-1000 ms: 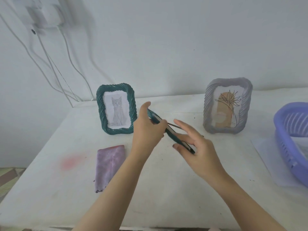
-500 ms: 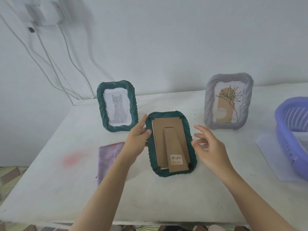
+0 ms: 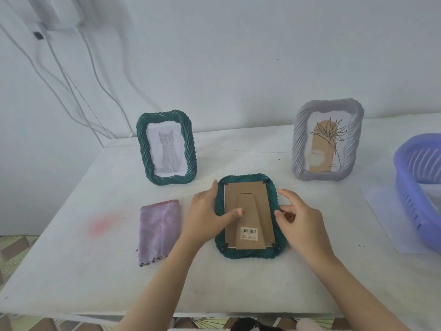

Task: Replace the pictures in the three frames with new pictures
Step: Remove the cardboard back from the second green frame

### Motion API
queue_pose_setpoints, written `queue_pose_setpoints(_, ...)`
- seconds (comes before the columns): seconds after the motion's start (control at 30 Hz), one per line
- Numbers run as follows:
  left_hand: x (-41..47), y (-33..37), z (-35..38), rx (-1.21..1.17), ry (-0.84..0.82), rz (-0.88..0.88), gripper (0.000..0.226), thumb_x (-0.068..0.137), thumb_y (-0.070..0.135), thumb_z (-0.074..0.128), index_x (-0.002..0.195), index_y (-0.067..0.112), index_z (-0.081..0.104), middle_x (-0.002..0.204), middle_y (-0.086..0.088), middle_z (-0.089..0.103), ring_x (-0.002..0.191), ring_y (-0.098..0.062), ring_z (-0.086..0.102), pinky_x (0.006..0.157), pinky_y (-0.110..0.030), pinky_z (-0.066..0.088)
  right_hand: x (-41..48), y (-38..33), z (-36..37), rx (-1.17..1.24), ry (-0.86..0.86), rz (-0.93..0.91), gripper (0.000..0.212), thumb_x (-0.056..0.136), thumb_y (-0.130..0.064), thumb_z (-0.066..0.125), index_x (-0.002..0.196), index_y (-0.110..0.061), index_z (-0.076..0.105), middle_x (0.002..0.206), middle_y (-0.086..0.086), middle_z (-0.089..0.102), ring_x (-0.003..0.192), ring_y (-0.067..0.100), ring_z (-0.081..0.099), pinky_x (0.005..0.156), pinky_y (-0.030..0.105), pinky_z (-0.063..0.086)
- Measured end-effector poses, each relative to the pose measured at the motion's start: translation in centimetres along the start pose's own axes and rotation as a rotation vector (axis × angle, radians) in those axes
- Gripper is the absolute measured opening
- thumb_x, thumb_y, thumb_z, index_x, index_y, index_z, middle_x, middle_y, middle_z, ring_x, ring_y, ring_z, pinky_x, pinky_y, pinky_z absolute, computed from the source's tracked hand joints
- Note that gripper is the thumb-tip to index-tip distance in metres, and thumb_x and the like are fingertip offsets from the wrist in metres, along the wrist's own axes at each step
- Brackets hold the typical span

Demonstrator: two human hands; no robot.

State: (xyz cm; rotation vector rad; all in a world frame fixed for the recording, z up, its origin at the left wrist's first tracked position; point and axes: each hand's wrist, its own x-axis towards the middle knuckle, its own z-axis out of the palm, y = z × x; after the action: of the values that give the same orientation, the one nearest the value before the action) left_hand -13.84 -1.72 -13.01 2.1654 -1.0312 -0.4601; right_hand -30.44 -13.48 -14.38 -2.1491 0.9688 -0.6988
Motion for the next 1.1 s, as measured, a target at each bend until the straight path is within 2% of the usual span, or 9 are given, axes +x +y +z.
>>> queue_pose_setpoints(0.1,-0.2,-0.8,0.4,0.126,-0.018,-0.019,0.107,0.069,0.063,0.066,0.148,0.018,0.011,0.148,-0.001,0.032,0.139,-0.017,0.019,0.111,-0.031,0.02,-0.1,0.4,0.4,-0.063,0.022,-0.027,0.044,0.085,-0.014,0.062,0.128,-0.021,0.053,0.094,0.003,0.07,0.08,0.015,0.061,0.075,0.019,0.043)
queue_pose_setpoints(0.2,-0.5,-1.2,0.9,0.167,-0.007,0.026,0.103,0.071,0.065,0.061,0.148,0.018,0.011,0.155,0.001,0.019,0.143,-0.016,0.011,0.116,-0.032,0.013,-0.1,1.1,0.9,-0.121,0.055,-0.072,0.042,0.085,-0.016,0.061,0.127,-0.018,0.053,0.096,0.004,0.066,0.089,0.019,0.058,0.076,0.022,0.042)
queue_pose_setpoints(0.33,-0.6,-1.9,1.0,0.195,-0.043,0.117,0.108,0.068,0.076,0.051,0.148,0.021,0.006,0.156,0.006,-0.001,0.144,-0.01,-0.003,0.117,-0.03,0.0,0.5,1.1,1.0,-0.111,0.046,-0.164,0.047,0.086,-0.026,0.061,0.13,-0.016,0.049,0.12,0.002,0.061,0.112,0.022,0.052,0.093,0.025,0.035)
queue_pose_setpoints(0.4,-0.5,-2.3,0.9,0.186,-0.092,0.168,0.116,0.058,0.082,0.045,0.148,0.022,0.003,0.153,0.011,-0.007,0.142,-0.006,-0.01,0.117,-0.032,-0.006,1.1,1.1,0.7,-0.132,-0.088,-0.215,0.067,0.081,-0.046,0.058,0.139,-0.022,0.036,0.139,-0.001,0.047,0.128,0.018,0.041,0.104,0.029,0.03)
queue_pose_setpoints(0.5,-0.2,-2.7,0.7,0.244,-0.155,0.188,0.123,0.051,0.085,0.043,0.147,0.024,-0.005,0.149,0.015,-0.014,0.139,-0.002,-0.016,0.115,-0.031,-0.011,1.8,1.2,0.6,-0.21,-0.309,-0.196,0.097,0.069,-0.07,0.054,0.145,-0.037,0.005,0.156,-0.004,0.011,0.144,0.015,0.006,0.117,0.04,0.009)
queue_pose_setpoints(0.57,-0.2,-3.0,0.7,0.282,-0.161,0.193,0.124,0.05,0.087,0.043,0.147,0.026,-0.007,0.15,0.016,-0.015,0.139,-0.003,-0.016,0.115,-0.031,-0.012,2.1,1.4,0.5,-0.243,-0.385,-0.161,0.108,0.064,-0.075,0.058,0.144,-0.04,-0.006,0.157,-0.004,0.0,0.144,0.015,-0.006,0.117,0.044,-0.002)
queue_pose_setpoints(0.63,-0.2,-3.0,0.6,0.295,-0.158,0.184,0.125,0.049,0.087,0.044,0.147,0.027,-0.006,0.152,0.016,-0.011,0.141,-0.005,-0.015,0.115,-0.031,-0.012,2.3,1.5,0.4,-0.259,-0.412,-0.154,0.113,0.06,-0.078,0.057,0.144,-0.038,-0.008,0.157,-0.006,0.001,0.144,0.016,-0.007,0.117,0.045,-0.006)
queue_pose_setpoints(0.87,0.5,-2.7,0.1,0.351,-0.151,0.197,0.129,0.043,0.089,0.047,0.147,0.026,0.004,0.154,0.009,0.005,0.142,-0.011,-0.005,0.116,-0.039,-0.01,2.9,1.6,0.4,-0.307,-0.458,-0.172,0.118,0.052,-0.086,0.05,0.145,-0.036,-0.002,0.157,-0.007,-0.005,0.143,0.011,-0.008,0.116,0.047,-0.009)
queue_pose_setpoints(1.1,1.2,-2.3,-0.3,0.426,-0.182,0.211,0.13,0.04,0.089,0.046,0.146,0.027,0.005,0.147,0.01,0.01,0.139,-0.01,-0.002,0.112,-0.038,-0.017,3.6,1.4,0.2,-0.327,-0.514,-0.149,0.116,0.054,-0.08,0.059,0.145,-0.034,0.004,0.157,-0.01,-0.005,0.143,0.009,-0.007,0.114,0.051,-0.011)
